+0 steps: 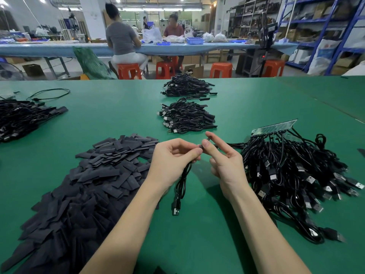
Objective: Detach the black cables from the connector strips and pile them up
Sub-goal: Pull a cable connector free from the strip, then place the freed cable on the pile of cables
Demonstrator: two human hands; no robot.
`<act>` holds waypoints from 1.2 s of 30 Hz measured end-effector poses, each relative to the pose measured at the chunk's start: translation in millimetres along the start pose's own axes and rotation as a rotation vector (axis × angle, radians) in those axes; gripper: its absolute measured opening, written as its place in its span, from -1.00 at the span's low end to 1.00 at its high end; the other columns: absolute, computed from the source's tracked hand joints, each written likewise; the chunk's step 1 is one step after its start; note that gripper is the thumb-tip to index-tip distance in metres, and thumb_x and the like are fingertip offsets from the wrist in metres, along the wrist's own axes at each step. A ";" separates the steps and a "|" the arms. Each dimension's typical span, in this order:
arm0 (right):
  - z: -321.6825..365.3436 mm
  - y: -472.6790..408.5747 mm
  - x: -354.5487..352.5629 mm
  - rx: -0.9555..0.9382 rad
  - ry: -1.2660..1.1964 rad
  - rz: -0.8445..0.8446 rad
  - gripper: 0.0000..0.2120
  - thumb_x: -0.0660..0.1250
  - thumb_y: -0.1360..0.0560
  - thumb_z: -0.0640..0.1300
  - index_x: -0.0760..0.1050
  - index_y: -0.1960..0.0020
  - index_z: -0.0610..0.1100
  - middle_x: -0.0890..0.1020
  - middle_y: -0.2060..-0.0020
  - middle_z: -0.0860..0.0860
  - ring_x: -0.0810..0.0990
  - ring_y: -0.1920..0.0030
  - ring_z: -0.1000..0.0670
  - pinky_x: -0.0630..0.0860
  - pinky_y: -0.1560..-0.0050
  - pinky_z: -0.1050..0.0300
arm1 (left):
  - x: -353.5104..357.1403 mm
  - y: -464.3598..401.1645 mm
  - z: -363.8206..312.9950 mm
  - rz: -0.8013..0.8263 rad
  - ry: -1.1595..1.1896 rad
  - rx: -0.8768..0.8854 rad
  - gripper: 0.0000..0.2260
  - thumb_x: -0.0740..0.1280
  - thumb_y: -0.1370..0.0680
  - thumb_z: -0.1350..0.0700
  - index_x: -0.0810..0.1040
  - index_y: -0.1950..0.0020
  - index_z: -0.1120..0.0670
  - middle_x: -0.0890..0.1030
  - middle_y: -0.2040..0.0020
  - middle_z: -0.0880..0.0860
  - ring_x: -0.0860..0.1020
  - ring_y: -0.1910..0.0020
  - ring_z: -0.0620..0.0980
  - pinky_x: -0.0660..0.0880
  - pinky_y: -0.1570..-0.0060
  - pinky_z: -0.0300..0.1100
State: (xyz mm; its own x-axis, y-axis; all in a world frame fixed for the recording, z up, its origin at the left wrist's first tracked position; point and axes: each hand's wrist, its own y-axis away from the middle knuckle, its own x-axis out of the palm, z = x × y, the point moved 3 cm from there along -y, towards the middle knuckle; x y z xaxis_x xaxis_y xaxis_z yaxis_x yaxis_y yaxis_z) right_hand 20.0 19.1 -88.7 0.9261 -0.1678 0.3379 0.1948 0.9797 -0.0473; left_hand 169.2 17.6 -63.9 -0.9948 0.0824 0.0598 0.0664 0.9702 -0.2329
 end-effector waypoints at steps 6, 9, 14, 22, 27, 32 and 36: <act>2.7 1.7 0.2 0.021 -0.075 0.033 -0.70 0.54 -0.44 -0.09 0.69 -0.17 0.08 0.54 0.22 -0.15 0.08 0.49 0.07 0.11 0.51 0.30 | -3.6 -0.4 -1.7 0.045 -0.008 0.019 -0.91 0.52 -0.45 0.32 0.69 0.16 0.15 0.74 0.21 0.10 0.69 0.26 -0.04 0.58 0.17 -0.30; 8.6 2.8 1.2 -0.076 -0.023 0.070 -0.71 0.51 -0.47 -0.17 0.68 -0.17 -0.01 0.71 0.29 -0.02 0.31 0.54 0.18 0.29 0.47 0.44 | -6.7 0.1 0.7 0.042 -0.026 0.014 -0.90 0.53 -0.45 0.31 0.69 0.17 0.13 0.73 0.23 0.10 0.69 0.26 -0.05 0.57 0.16 -0.31; 12.2 2.9 0.7 -0.206 0.044 0.068 -0.61 0.53 -0.46 -0.24 0.62 -0.24 0.03 0.70 0.37 0.01 0.59 0.28 0.21 0.49 0.02 0.45 | -6.5 0.2 4.3 0.048 -0.021 0.005 -0.90 0.52 -0.46 0.30 0.68 0.17 0.12 0.72 0.24 0.12 0.68 0.26 -0.04 0.57 0.16 -0.30; 12.9 3.9 1.4 -0.182 0.063 0.033 -0.73 0.55 -0.45 -0.23 0.71 -0.11 0.00 0.75 0.20 -0.09 0.66 0.20 0.15 0.49 0.08 0.44 | -6.7 -1.4 8.7 0.041 -0.050 0.002 -0.88 0.52 -0.47 0.29 0.68 0.17 0.09 0.72 0.23 0.11 0.69 0.23 -0.04 0.59 0.13 -0.28; 12.6 1.0 -3.2 -0.171 0.026 -0.077 -0.70 0.55 -0.45 -0.23 0.70 -0.13 0.04 0.75 0.22 -0.03 0.65 0.21 0.17 0.49 0.10 0.42 | -10.2 -1.5 13.6 0.129 -0.288 -0.051 -0.85 0.54 -0.47 0.17 0.67 0.02 -0.03 0.72 0.04 -0.09 0.69 0.20 -0.07 0.63 0.01 -0.20; 10.5 -4.0 -16.4 -0.140 0.328 -0.154 -0.56 0.52 -0.46 0.12 0.56 -0.32 0.16 0.73 0.15 0.26 0.63 -0.08 0.27 0.45 -0.18 0.23 | -13.2 -4.3 10.1 0.106 -0.431 -0.042 -0.84 0.54 -0.46 0.16 0.67 0.04 -0.06 0.70 0.02 -0.14 0.66 0.28 -0.13 0.58 0.06 -0.27; 10.7 -1.2 -22.7 -0.172 0.701 -0.267 -0.56 0.38 -0.48 0.30 0.51 -0.30 0.19 0.66 0.18 0.35 0.59 -0.08 0.14 0.44 -0.09 0.08 | -6.3 -30.1 -6.1 0.027 -0.605 0.126 -0.81 0.54 -0.44 0.15 0.61 0.05 -0.08 0.68 0.07 -0.18 0.62 0.27 -0.20 0.53 0.14 -0.41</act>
State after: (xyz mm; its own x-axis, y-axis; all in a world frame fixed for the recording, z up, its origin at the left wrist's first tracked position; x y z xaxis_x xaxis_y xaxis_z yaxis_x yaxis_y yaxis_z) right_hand -4.6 22.9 -86.2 0.8175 -0.4827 -0.3140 0.4348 0.8750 -0.2131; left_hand 173.9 -10.8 -51.3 -0.8629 -0.0730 -0.5000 0.1193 0.9321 -0.3419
